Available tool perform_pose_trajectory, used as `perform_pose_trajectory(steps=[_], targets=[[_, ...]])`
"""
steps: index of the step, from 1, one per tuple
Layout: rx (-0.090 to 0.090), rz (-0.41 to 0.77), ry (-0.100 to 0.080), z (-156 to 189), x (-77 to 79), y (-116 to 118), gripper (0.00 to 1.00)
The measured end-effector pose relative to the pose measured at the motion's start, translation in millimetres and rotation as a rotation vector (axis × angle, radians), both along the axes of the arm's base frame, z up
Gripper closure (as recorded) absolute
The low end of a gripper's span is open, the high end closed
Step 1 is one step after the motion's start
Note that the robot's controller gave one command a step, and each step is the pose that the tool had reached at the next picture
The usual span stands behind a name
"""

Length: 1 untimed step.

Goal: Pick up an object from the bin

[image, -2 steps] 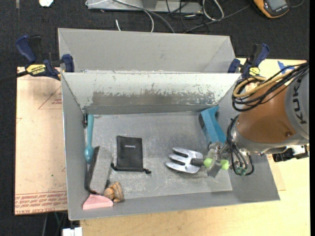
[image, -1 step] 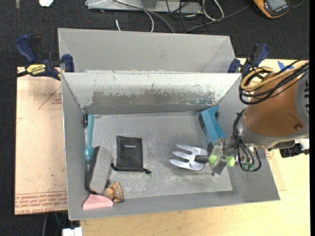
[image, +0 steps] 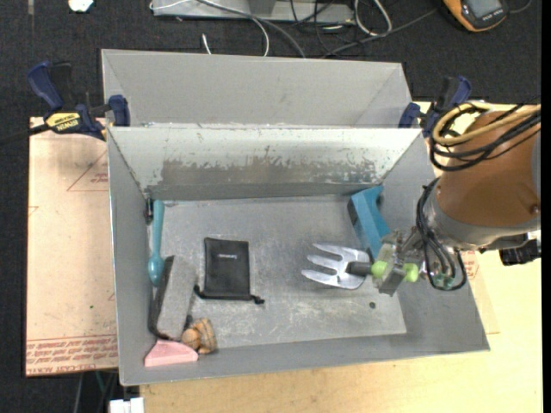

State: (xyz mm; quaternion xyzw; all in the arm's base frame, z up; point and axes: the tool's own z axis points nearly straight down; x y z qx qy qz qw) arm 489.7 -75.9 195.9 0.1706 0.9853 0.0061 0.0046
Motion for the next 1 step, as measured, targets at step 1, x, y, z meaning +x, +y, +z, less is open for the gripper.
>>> perform_pose_trajectory(steps=[1], targets=[[0.000, 0.001, 0.000, 5.5, 0.0, 0.2, 1.00]])
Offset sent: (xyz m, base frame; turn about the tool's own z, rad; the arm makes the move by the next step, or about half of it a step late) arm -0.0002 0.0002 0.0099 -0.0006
